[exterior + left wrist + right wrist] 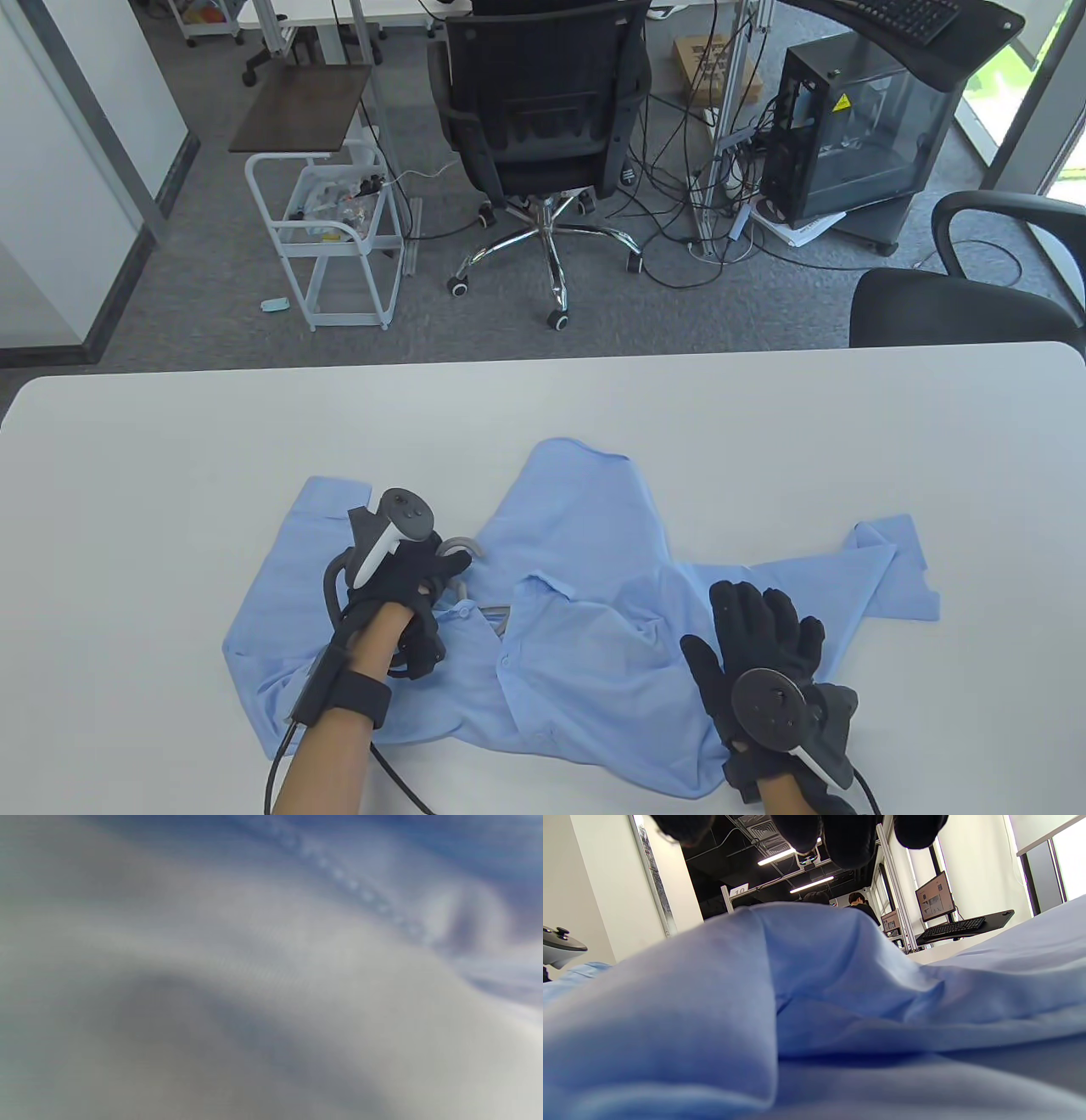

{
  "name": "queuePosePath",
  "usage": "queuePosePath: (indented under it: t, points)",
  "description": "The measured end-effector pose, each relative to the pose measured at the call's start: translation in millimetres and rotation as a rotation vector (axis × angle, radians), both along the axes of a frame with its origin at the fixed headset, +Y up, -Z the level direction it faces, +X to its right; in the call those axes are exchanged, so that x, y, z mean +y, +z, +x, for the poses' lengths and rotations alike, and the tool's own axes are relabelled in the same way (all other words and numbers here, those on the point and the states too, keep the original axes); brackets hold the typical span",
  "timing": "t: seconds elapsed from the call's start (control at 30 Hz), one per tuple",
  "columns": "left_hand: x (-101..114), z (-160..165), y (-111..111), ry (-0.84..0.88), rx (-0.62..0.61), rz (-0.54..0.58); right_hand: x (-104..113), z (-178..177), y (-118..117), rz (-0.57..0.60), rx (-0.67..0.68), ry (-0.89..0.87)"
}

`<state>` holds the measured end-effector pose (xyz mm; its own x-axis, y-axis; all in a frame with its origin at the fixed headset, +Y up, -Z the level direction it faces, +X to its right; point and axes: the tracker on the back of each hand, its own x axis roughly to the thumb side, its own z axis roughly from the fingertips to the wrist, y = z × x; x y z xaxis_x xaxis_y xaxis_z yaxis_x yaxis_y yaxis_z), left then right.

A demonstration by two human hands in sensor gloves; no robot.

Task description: Remove long-sleeve shirt from gray hanger

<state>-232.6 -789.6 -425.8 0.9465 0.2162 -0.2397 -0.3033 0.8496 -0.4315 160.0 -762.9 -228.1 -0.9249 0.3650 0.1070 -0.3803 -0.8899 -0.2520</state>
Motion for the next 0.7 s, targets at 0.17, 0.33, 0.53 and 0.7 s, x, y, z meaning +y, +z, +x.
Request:
queuePosePath:
  t: [0.17, 0.33, 0.53, 0.7]
  points:
    - [3, -2, 2, -0.042, 0.036, 0.023, -1, 0, 0, 0.003, 0.004, -0.003]
    - [11, -2, 1, -0.081, 0.047, 0.054, -1, 0, 0, 0.012, 0.003, -0.009]
    - [16, -4, 3, -0.053, 0.035, 0.114, -1, 0, 1, 0.015, 0.006, -0.015]
    - [8, -8, 5, -0.036, 0.03, 0.133, -1, -1, 1, 0.011, 0.011, -0.014]
